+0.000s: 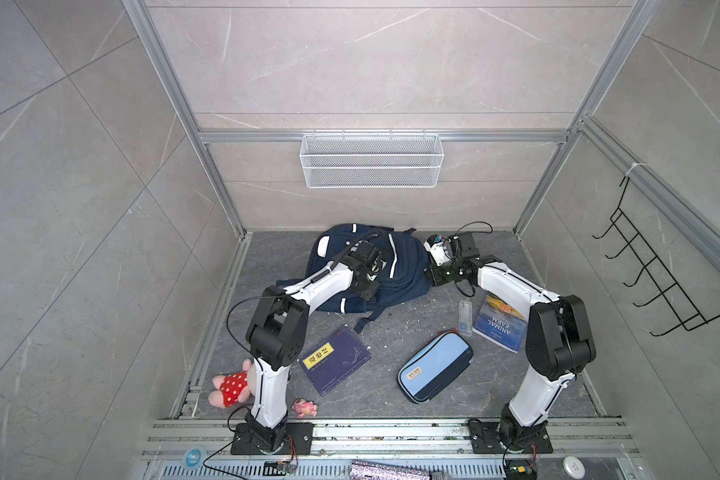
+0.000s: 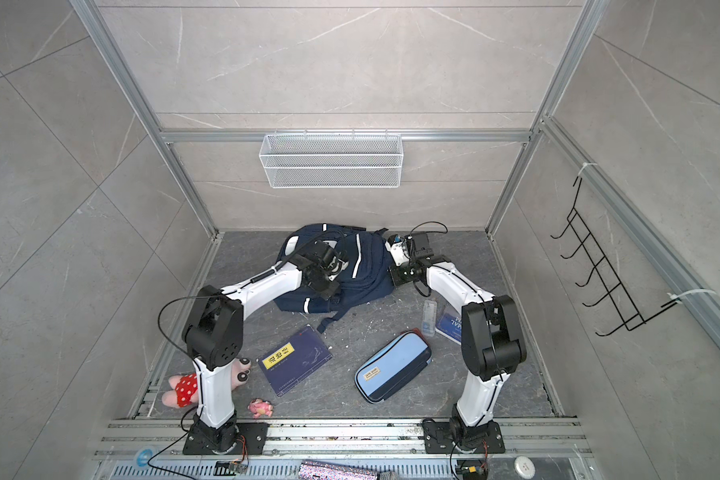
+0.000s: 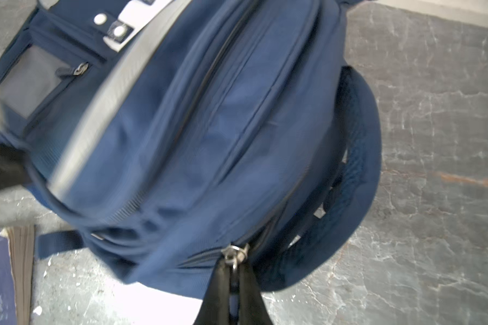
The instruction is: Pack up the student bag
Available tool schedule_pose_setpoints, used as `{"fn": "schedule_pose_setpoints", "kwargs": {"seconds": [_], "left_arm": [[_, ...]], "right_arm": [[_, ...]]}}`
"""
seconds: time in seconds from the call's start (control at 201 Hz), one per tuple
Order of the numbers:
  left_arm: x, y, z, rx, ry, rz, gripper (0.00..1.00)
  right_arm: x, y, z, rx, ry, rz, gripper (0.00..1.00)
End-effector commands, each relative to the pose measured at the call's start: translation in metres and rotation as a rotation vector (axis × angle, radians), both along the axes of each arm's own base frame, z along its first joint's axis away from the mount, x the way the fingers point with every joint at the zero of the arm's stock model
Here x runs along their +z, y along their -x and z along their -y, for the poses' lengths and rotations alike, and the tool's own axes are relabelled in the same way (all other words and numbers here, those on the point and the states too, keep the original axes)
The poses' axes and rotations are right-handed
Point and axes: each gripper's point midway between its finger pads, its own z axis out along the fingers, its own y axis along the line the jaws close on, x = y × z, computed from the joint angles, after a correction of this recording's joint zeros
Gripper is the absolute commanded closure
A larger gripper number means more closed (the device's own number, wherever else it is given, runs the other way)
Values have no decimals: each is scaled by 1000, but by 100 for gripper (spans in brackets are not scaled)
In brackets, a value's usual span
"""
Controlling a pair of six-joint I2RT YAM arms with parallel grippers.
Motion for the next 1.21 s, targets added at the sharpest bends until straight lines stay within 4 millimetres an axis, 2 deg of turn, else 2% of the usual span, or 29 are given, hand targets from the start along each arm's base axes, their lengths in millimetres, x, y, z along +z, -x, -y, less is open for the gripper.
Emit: {"fn": "schedule_pose_setpoints", "kwargs": {"seconds": [0.0, 0.124, 0.224, 0.428, 0.627, 0.747, 0.941, 1.091, 1.2], "left_arm": [[102, -23, -10, 190, 310, 97, 100], [116, -17, -24, 236, 342, 75, 100], [124, -14, -25, 250, 375, 51, 100], [149, -16, -7, 301, 526, -2, 100], [172, -23, 6, 389, 690, -42, 100], [187, -26, 19, 389, 762, -45, 100], [196, -32, 25, 409, 821, -42, 100], [197, -36, 26, 406, 835, -21, 100], [194, -36, 26, 385, 818, -2, 100]], "right_arm": [[28, 22, -7, 109, 7, 70, 100], [34, 32, 0, 124, 49, 99, 100], [38, 43, -6, 162, 63, 123, 100], [36, 69, -56, 326, 124, 118, 100], [35, 74, -83, 388, 167, 120, 100], [43, 82, -112, 441, 118, 130, 100], [39, 95, -152, 468, -16, 76, 100], [36, 96, -160, 436, -89, 48, 100], [32, 91, -151, 369, -89, 36, 100]]}}
